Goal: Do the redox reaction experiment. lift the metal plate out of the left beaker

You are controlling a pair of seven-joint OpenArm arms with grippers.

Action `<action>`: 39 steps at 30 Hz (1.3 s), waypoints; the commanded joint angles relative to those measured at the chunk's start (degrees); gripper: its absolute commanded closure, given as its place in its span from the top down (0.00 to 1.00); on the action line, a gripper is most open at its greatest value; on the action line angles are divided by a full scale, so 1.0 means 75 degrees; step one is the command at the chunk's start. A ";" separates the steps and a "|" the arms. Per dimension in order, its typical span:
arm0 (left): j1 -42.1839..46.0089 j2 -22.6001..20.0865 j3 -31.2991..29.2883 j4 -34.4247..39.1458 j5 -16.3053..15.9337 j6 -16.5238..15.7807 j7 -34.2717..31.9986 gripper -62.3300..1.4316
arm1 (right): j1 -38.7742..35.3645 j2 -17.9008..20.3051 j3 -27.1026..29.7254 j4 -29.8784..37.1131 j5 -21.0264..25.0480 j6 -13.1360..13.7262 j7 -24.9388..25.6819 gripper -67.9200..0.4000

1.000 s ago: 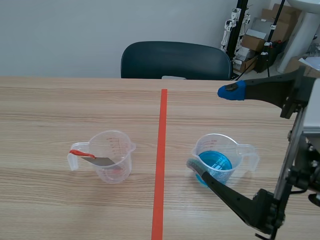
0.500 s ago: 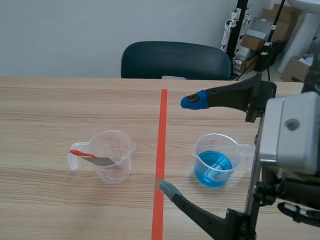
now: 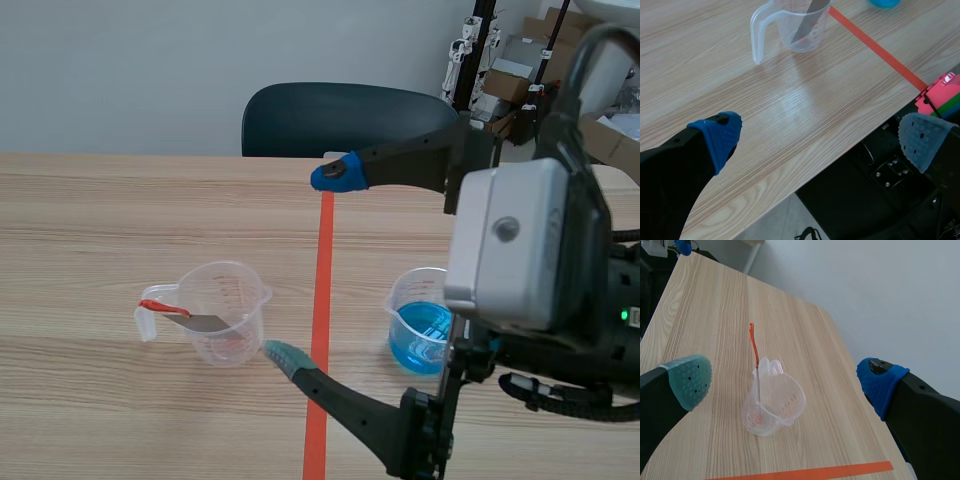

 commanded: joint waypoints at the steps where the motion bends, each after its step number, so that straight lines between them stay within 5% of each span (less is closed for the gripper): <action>1: 0.0009 0.0067 0.0029 0.0093 -0.0079 -0.0009 -0.0070 1.00 | 0.0125 -0.0093 -0.0050 -0.0023 -0.0061 -0.0052 0.0087 0.89; 12: 0.0009 0.0423 0.0029 0.0087 -0.0213 0.0772 -0.0892 1.00 | 0.0513 -0.1064 -0.0323 -0.0682 -0.0868 -0.0050 0.0052 0.89; 20: 0.0009 0.0423 0.0015 0.0087 0.0146 0.0787 -0.2218 1.00 | 0.0796 -0.1510 -0.0697 -0.1148 -0.0895 -0.0047 -0.0029 0.89; 39: 0.0009 0.0379 -0.0044 0.0087 0.0265 0.0787 -0.2486 1.00 | 0.0796 -0.3051 -0.1166 -0.1545 -0.1090 -0.0044 -0.0979 0.89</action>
